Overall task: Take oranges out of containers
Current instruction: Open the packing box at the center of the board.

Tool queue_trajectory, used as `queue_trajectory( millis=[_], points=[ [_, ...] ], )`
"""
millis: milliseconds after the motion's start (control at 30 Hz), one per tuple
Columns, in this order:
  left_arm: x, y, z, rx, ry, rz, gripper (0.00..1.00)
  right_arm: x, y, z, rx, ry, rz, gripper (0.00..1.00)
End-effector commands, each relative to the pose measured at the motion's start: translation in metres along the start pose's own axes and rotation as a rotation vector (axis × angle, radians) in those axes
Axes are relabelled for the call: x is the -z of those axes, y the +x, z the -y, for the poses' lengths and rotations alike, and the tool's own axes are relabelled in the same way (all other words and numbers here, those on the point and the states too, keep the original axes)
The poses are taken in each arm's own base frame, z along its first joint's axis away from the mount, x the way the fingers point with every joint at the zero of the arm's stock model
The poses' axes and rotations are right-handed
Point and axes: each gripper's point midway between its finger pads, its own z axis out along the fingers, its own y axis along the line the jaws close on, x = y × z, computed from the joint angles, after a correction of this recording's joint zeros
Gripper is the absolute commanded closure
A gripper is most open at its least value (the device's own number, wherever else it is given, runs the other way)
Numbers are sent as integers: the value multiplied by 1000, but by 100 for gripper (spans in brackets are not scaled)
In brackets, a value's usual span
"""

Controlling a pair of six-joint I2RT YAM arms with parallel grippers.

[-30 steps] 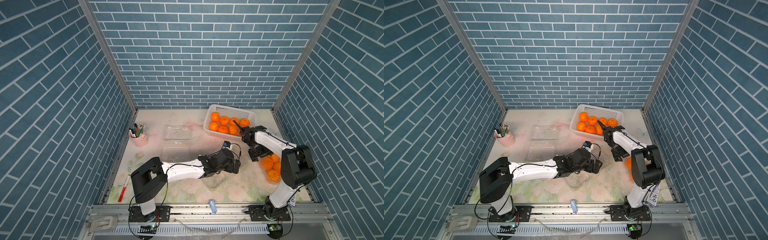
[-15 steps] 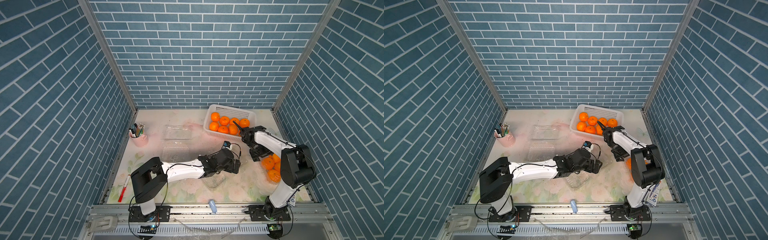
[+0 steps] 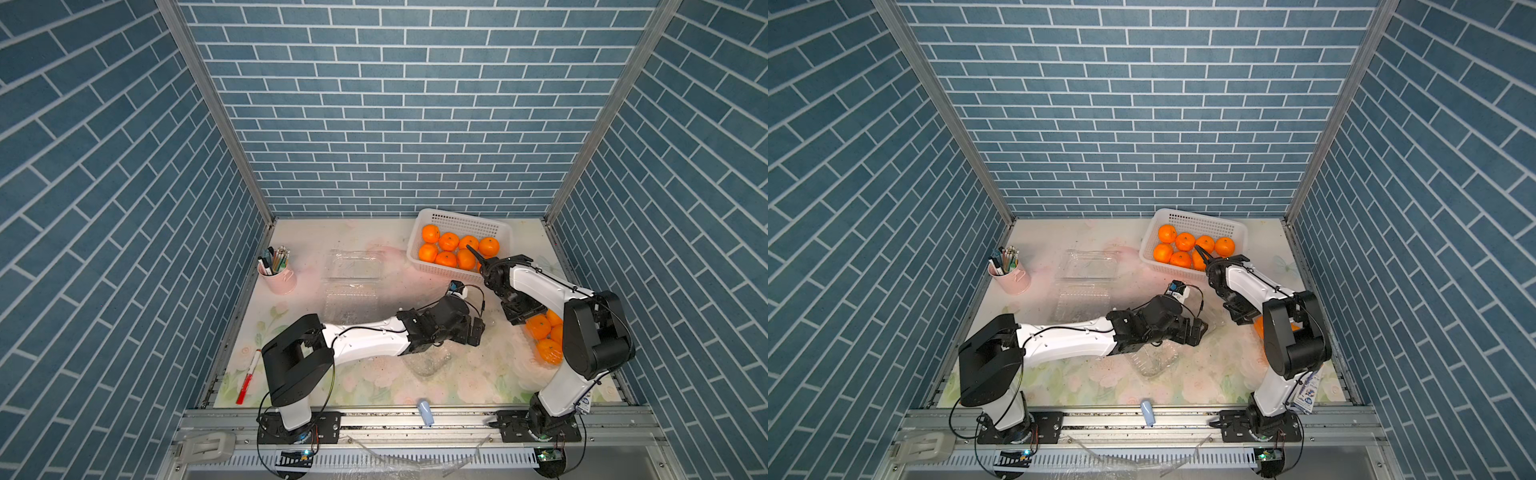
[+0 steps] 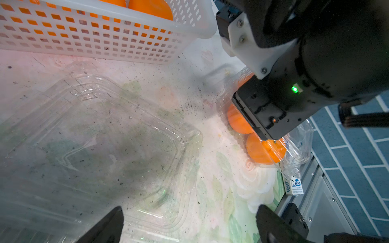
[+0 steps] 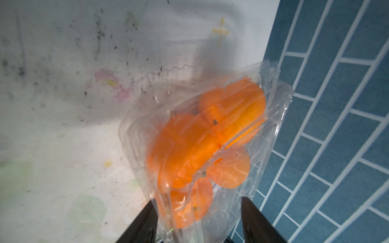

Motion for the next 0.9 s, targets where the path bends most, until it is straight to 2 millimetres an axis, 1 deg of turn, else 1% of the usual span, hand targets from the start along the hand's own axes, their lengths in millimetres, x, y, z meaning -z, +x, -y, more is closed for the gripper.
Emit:
queue_trajectory(
  millis=[0, 167, 433, 533, 700, 867],
  points=[
    [-1, -5, 2, -10, 3, 4, 1, 4, 3, 13, -64, 61, 40, 41],
    [-2, -4, 2, -9, 4, 1, 1, 2, 4, 16, -76, 90, 56, 43],
    [-3, -3, 0, -4, 3, 2, 1, -7, 3, 8, -32, 98, 13, 43],
    [-2, -3, 0, -4, 3, 5, 1, -11, 0, 5, -8, 107, -3, 42],
    [1, -2, -1, -4, 4, 5, 1, -14, -7, 8, 7, 139, -13, 43],
    [4, -1, -3, -3, 3, 11, 1, -14, -15, 10, -15, 126, 8, 48]
  ],
)
